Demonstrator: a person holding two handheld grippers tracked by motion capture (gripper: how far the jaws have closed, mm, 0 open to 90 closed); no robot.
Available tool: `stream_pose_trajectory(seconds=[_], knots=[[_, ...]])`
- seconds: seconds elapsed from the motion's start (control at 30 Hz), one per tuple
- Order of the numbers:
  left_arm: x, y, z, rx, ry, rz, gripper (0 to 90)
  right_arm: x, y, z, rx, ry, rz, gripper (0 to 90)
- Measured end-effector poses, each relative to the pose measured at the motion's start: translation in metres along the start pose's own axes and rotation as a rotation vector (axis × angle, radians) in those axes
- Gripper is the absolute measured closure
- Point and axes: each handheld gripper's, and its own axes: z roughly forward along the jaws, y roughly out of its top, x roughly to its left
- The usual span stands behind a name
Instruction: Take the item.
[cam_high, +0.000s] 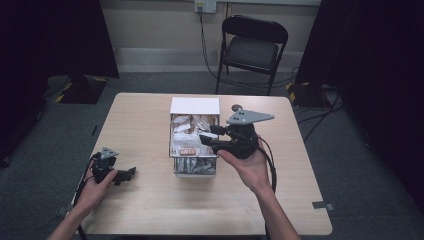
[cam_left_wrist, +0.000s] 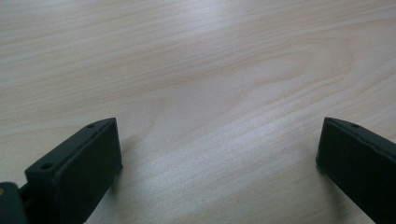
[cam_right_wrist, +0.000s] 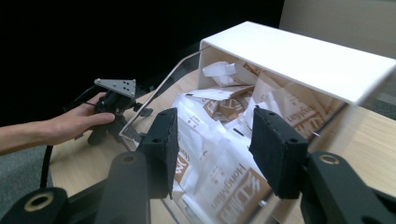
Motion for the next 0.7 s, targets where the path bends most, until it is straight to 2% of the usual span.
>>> stream_pose_trajectory(seconds=[0.4,0.5,0.6,0.7], knots=[[0.000,0.000,0.000,0.000,0.000,0.000,0.0,0.006,0.003,0.034,0.034,0.079,-0.018,58.9],[0.000,0.000,0.000,0.000,-0.001,0.000,0.0,0.006,0.000,0.040,0.062,0.080,-0.027,59.7],[0.000,0.000,0.000,0.000,-0.001,0.000,0.0,0.004,-0.003,0.043,0.067,0.097,-0.006,61.1],[0.000,0.000,0.000,0.000,-0.001,0.000,0.0,0.006,-0.004,0.049,0.090,0.100,-0.009,61.9]])
